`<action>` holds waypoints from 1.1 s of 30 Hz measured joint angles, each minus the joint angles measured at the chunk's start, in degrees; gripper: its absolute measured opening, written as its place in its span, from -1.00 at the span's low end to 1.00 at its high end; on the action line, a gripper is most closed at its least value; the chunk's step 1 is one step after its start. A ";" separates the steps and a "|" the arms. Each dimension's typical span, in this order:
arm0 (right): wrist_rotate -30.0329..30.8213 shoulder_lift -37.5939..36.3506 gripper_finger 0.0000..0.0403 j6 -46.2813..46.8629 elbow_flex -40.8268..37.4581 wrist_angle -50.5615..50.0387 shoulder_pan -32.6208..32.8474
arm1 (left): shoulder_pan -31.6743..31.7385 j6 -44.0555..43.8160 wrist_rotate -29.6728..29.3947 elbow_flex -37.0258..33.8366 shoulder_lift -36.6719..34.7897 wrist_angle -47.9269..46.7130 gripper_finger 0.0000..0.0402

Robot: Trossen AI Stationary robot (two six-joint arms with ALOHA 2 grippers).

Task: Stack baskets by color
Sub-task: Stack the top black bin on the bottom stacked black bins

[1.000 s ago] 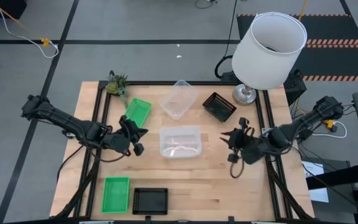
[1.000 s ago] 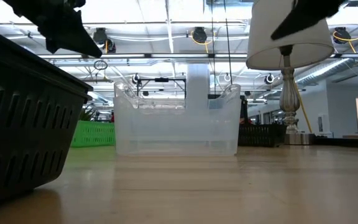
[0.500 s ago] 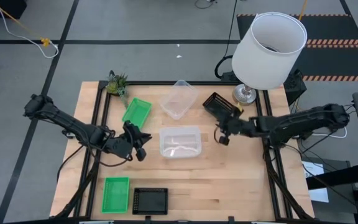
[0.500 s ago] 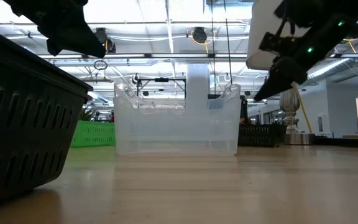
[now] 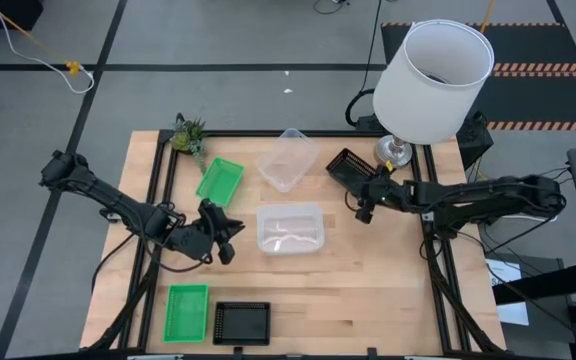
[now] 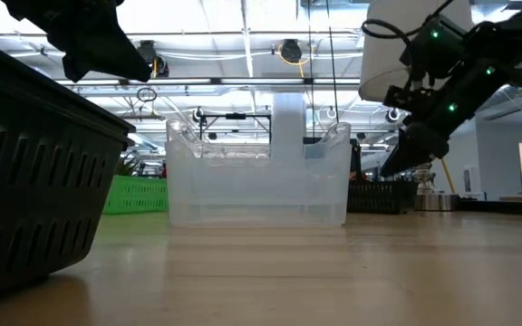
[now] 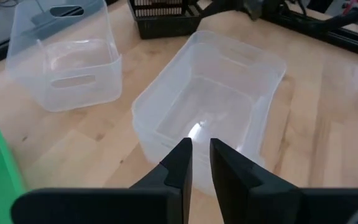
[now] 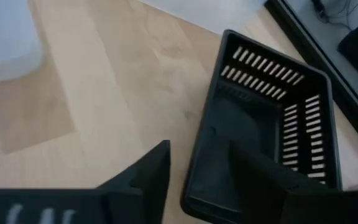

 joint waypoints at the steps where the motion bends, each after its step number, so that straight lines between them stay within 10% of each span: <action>1: -0.06 0.00 -0.12 -0.62 -0.95 1.74 -0.27 | -0.01 0.07 0.07 0.00 0.02 0.35 -0.71; 8: -0.23 0.00 -0.04 -3.65 -6.46 9.70 -2.36 | 0.03 1.81 0.00 0.00 0.00 1.96 -0.71; 22: -3.12 0.00 -0.92 -4.42 -7.70 9.70 -3.85 | 0.20 4.70 -1.05 0.00 0.00 2.00 -0.71; 33: -4.56 -0.80 -0.97 -4.71 -5.91 9.55 -2.62 | 0.20 5.56 -1.07 0.02 0.00 2.00 -0.71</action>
